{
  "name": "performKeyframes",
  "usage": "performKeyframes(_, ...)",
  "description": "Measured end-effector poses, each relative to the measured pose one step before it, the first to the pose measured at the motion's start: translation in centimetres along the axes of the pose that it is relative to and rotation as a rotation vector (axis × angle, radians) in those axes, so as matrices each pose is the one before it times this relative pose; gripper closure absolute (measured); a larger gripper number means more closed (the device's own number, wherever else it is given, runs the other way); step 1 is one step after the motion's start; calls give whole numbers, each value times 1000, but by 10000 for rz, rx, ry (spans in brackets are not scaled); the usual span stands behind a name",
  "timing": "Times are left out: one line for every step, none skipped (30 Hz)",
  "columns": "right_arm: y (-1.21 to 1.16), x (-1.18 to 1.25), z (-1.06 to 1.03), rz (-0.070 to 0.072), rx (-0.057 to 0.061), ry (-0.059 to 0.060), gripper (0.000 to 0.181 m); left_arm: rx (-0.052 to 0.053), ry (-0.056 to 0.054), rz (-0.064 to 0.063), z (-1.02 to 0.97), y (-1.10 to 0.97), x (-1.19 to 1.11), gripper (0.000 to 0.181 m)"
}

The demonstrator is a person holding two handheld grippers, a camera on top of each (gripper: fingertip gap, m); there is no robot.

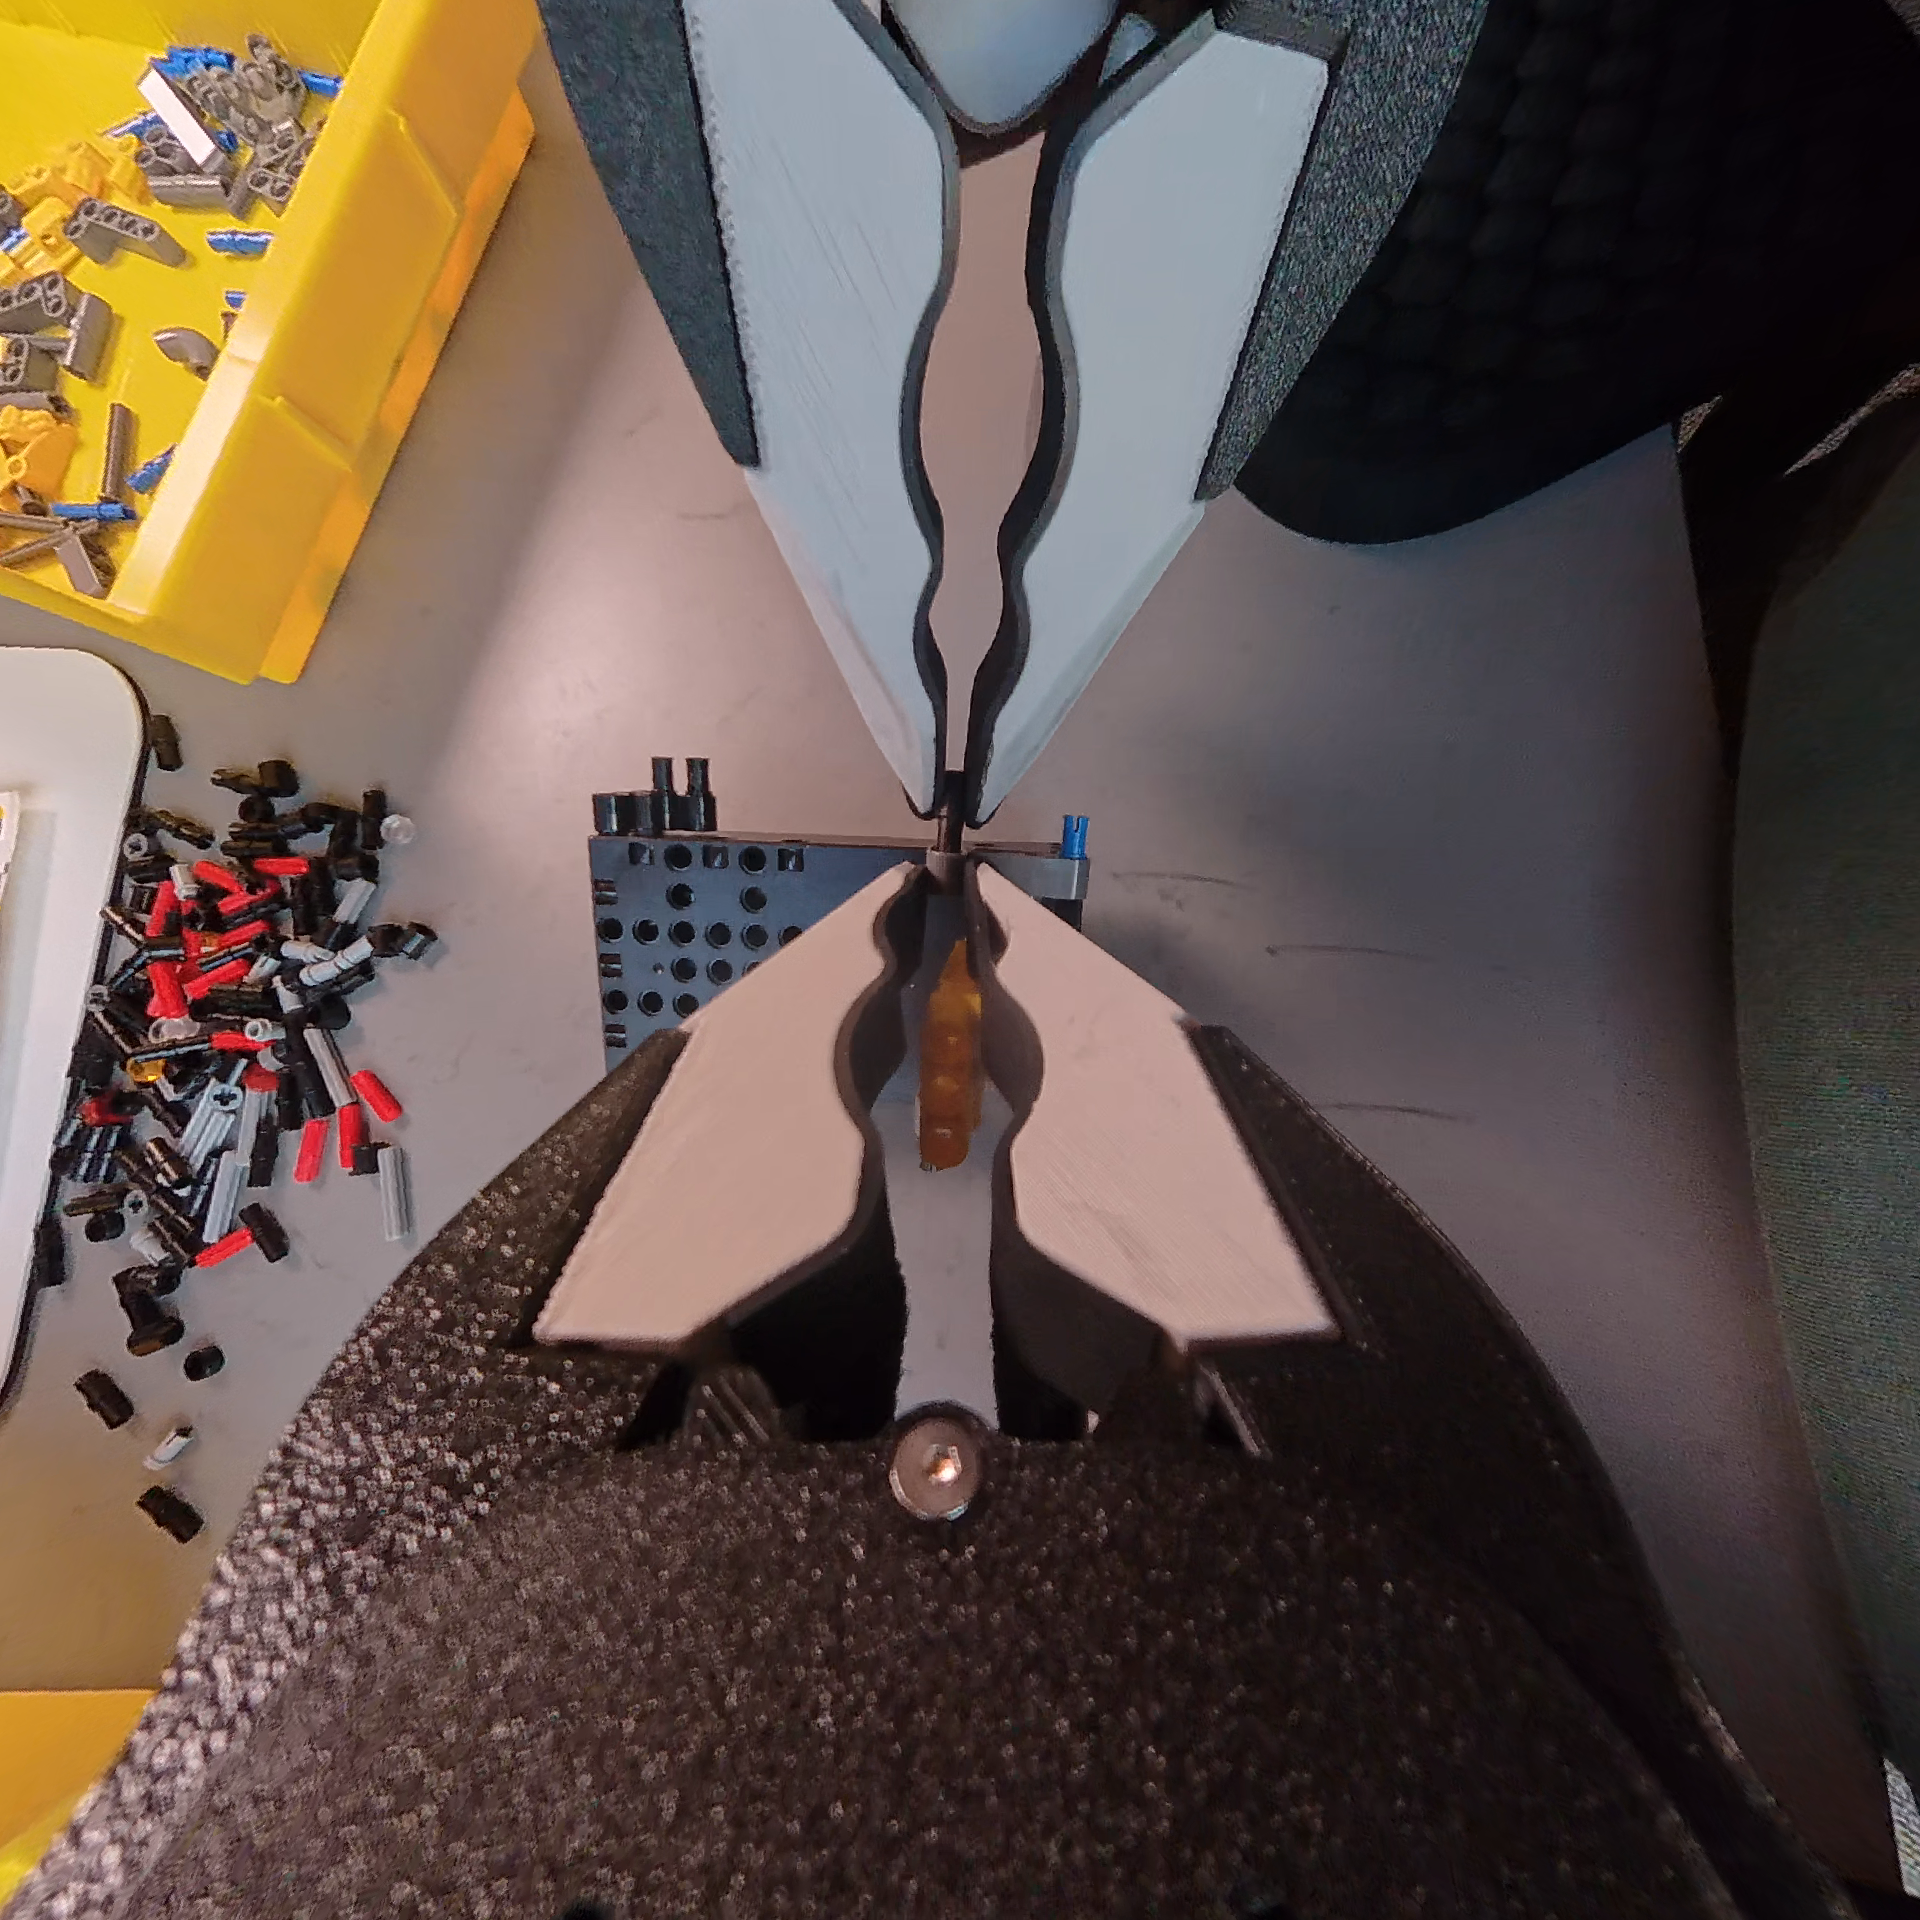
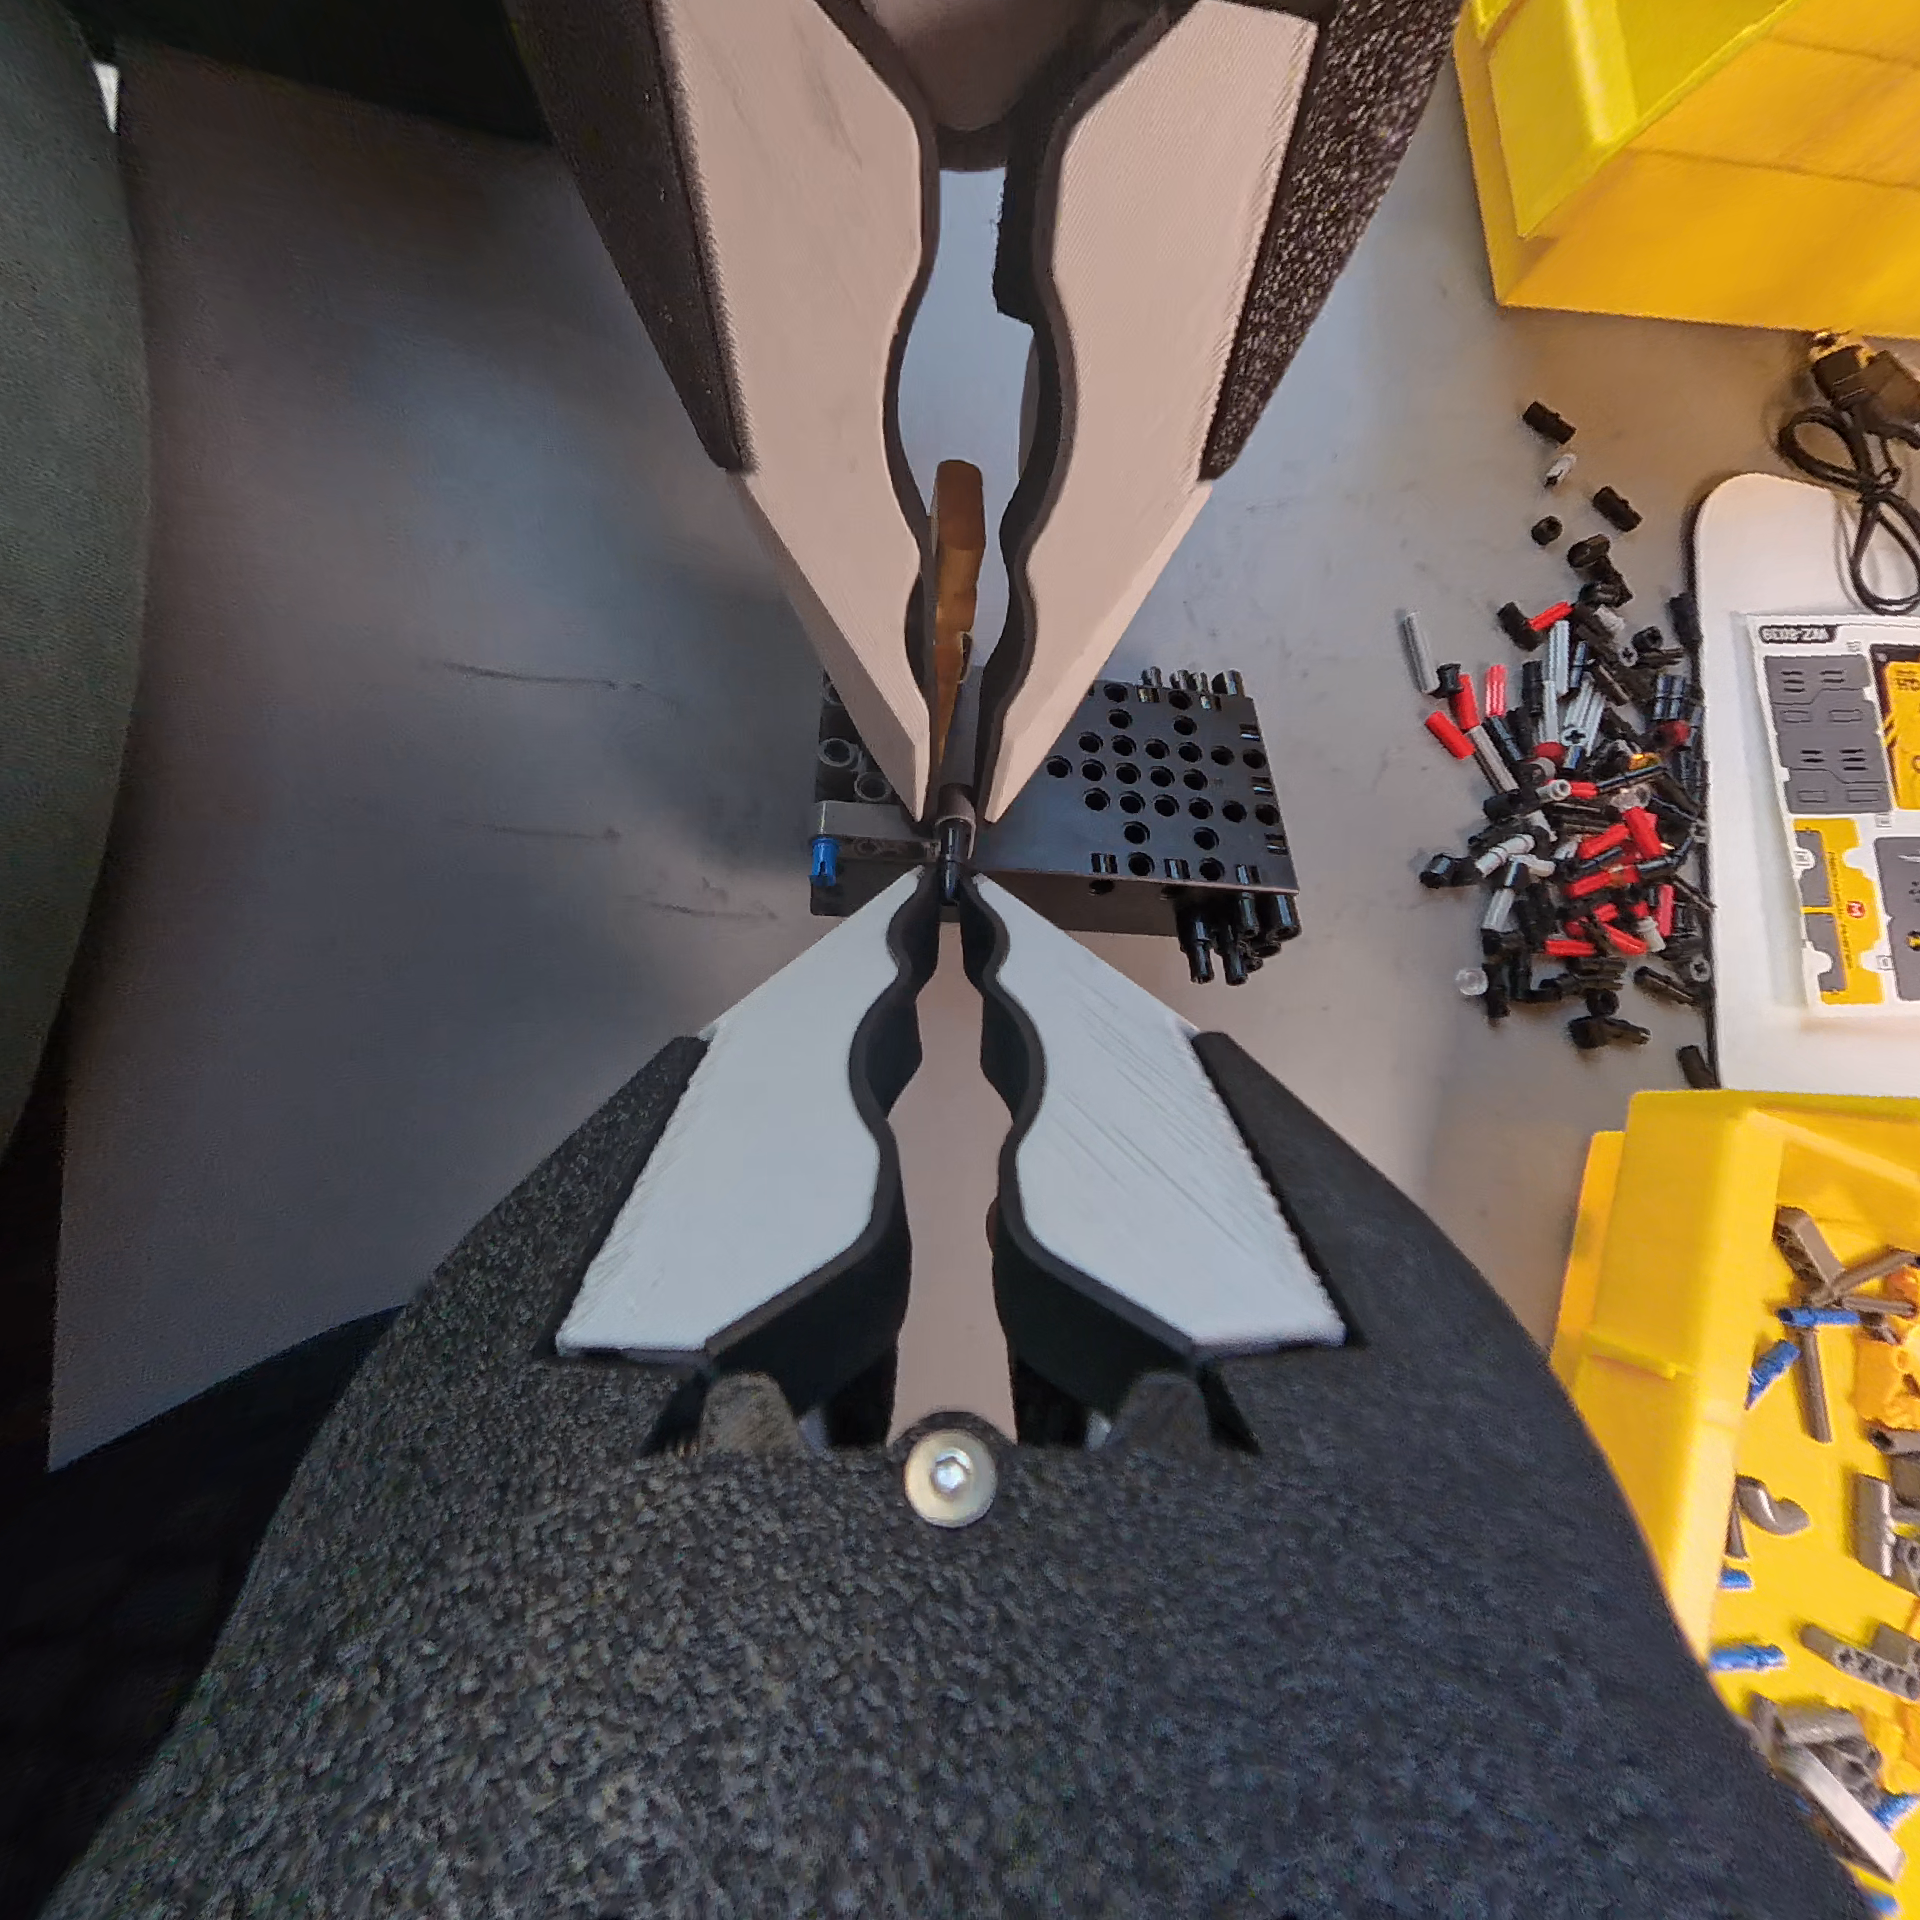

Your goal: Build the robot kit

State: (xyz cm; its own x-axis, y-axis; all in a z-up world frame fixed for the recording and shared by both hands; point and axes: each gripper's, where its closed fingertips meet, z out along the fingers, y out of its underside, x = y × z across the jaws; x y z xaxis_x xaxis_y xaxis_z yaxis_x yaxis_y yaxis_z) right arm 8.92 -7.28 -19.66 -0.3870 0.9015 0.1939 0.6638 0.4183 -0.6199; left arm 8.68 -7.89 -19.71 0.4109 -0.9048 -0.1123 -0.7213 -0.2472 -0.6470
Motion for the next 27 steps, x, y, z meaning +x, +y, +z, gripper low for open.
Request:
performKeyframes(65,38,-24,-30,-168,19,179,-6,49,-26,42,-40,-36,176)
performKeyframes(49,24,-40,-28,-102,9,179,-9,55,-34,42,-41,-10,176)
performKeyframes(20,11,-39,6,-56,-9,178,-23,58,-48,35,-40,-11,176)
performKeyframes(-5,37,-65,61,6,-8,179,-40,51,-29,38,-35,-34,176)
performKeyframes(0,39,-69,135,62,-34,179,-29,26,-6,46,-57,-52,176)
performKeyframes(59,67,-73,157,71,-34,178,-16,16,-26,66,-72,-58,176)
performKeyframes(93,28,-48,192,84,-44,178,-18,32,-32,88,-67,-36,176)
performKeyframes(122,15,-4,189,81,-38,178,-24,38,-44,88,-48,-32,176)
performKeyframes(108,19,27,195,73,-14,178,-48,37,-44,87,-36,-20,176)
performKeyframes(105,-32,-6,98,60,3,178,-69,48,7,93,-40,21,176)
performKeyframes(103,-97,-47,82,37,-59,179,-82,91,17,109,-42,98,176)
performKeyframes(105,-171,-101,151,62,-168,179,-90,111,16,126,-64,132,176)
performKeyframes(142,-82,-85,212,59,-167,179,-69,38,15,135,-89,25,175)
performKeyframes(207,90,-62,142,13,-49,179,-39,-26,-9,136,-105,-74,175)
performKeyframes(164,76,-58,64,-23,-2,179,-27,-13,-6,108,-76,-50,175)
performKeyframes(107,13,-47,1,-40,15,178,-3,39,5,66,-65,6,175)
performKeyframes(73,-75,-55,4,-47,-25,178,32,74,-22,44,-52,51,175)
performKeyframes(108,10,-25,16,-56,11,178,37,53,-40,38,-47,17,175)
performKeyframes(154,92,22,4,-100,66,178,15,22,-23,34,-32,-8,175)
performKeyframes(40,40,21,-21,-69,51,178,-1,2,-1,31,-6,-29,175)
performKeyframes(37,41,-9,9,-80,44,178,0,-4,4,16,-20,-19,175)
performKeyframes(21,11,-17,-39,-75,42,178,8,3,6,30,-26,-10,175)
performKeyframes(22,-18,-19,-12,-72,22,178,19,7,15,27,-28,3,175)
performKeyframes(-39,-26,-33,-24,-13,12,178,25,1,26,1,-14,-7,175)
performKeyframes(-51,-26,-17,32,52,-23,178,30,6,6,-12,-16,-2,175)
performKeyframes(-78,-58,-50,81,101,-73,178,44,31,-21,13,-21,30,175)
performKeyframes(45,-55,-5,58,26,-66,178,46,30,-24,30,-28,25,175)
